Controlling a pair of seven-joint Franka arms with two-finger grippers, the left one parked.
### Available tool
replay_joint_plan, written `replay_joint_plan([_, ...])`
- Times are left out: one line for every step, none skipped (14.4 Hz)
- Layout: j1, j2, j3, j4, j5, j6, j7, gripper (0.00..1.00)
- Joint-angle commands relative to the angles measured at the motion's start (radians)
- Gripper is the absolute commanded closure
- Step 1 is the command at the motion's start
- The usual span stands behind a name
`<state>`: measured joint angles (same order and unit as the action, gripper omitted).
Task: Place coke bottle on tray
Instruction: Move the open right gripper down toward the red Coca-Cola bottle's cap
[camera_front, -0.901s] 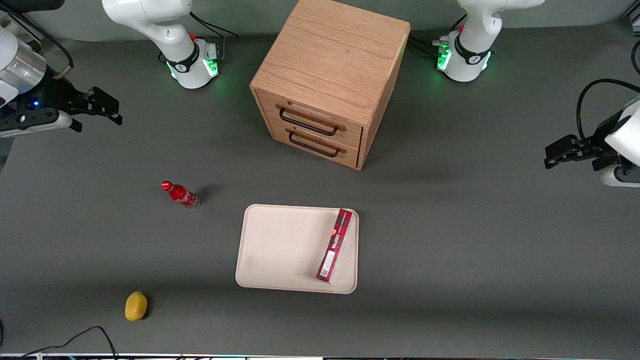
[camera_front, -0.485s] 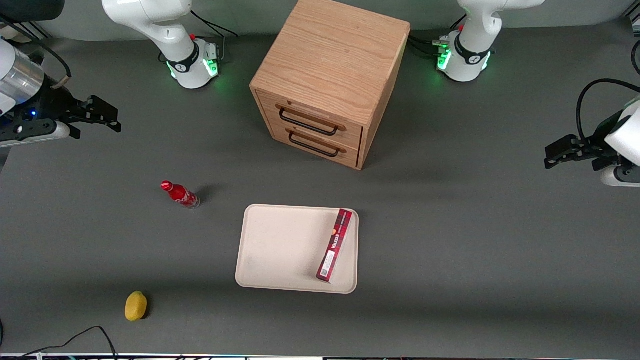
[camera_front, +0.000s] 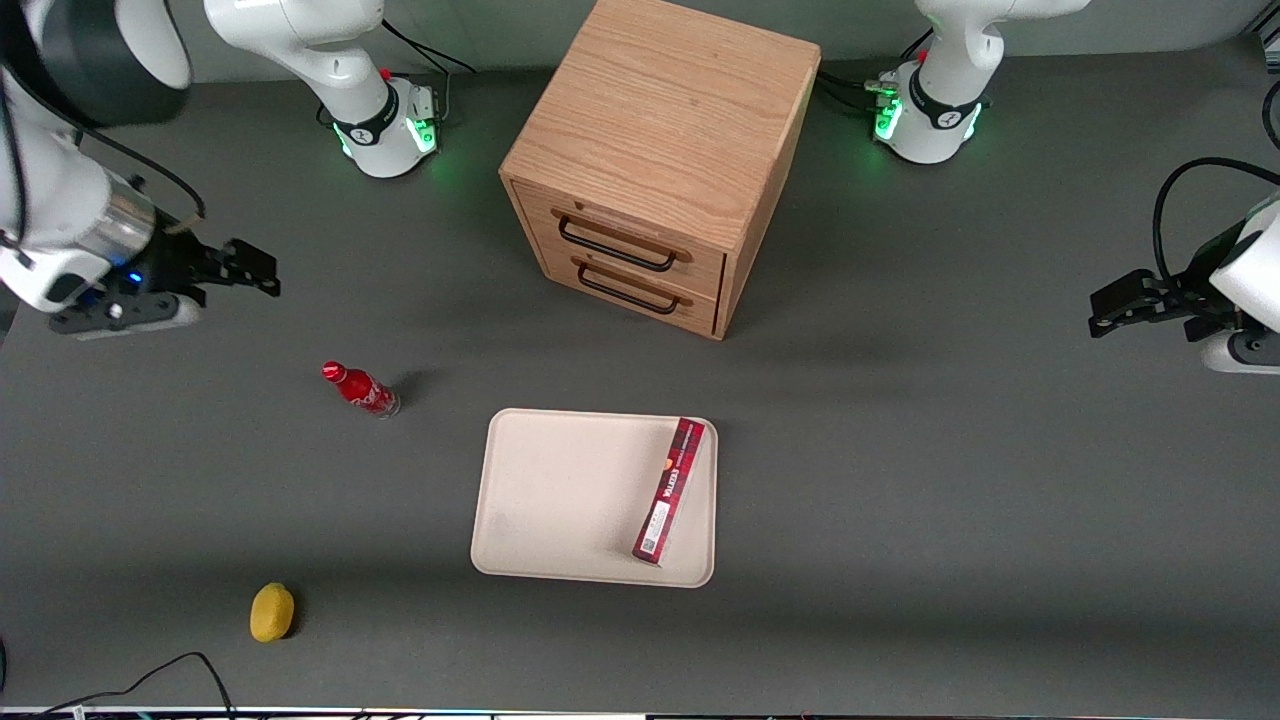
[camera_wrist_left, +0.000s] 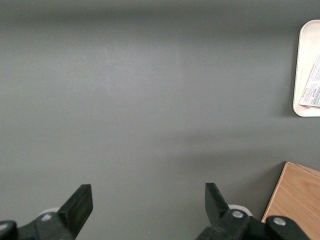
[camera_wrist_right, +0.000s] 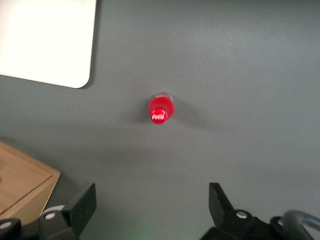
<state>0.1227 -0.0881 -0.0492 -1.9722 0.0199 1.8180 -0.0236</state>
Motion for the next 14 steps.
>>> replay_joint_plan([0.012, -0.016, -0.003, -0.181, -0.012, 0.214, 0.008, 0.0])
replay_joint_plan([0.014, -0.013, -0.003, -0.232, -0.012, 0.287, 0.008, 0.0])
replay_joint_plan([0.017, -0.001, -0.001, -0.256, -0.012, 0.335, 0.008, 0.0])
replay_joint_plan([0.017, 0.019, -0.001, -0.266, -0.014, 0.358, 0.007, 0.0])
replay_joint_plan([0.02, 0.039, -0.001, -0.267, -0.014, 0.381, 0.008, 0.01])
replay_joint_plan([0.02, 0.059, 0.0, -0.269, -0.014, 0.406, 0.008, 0.02])
replay_joint_plan([0.02, 0.076, 0.005, -0.273, -0.014, 0.437, 0.008, 0.01])
replay_joint_plan([0.02, 0.089, 0.006, -0.283, -0.014, 0.463, 0.008, 0.01])
replay_joint_plan([0.02, 0.099, 0.006, -0.293, -0.014, 0.489, 0.007, 0.02])
replay_joint_plan([0.02, 0.106, 0.006, -0.3, -0.014, 0.506, 0.007, 0.02])
replay_joint_plan([0.02, 0.113, 0.006, -0.307, -0.023, 0.526, 0.007, 0.02])
replay_joint_plan([0.02, 0.114, 0.006, -0.318, -0.032, 0.544, 0.007, 0.02])
replay_joint_plan([0.02, 0.116, 0.006, -0.33, -0.034, 0.564, 0.007, 0.04])
replay_joint_plan([0.02, 0.117, 0.006, -0.341, -0.032, 0.582, 0.007, 0.06])
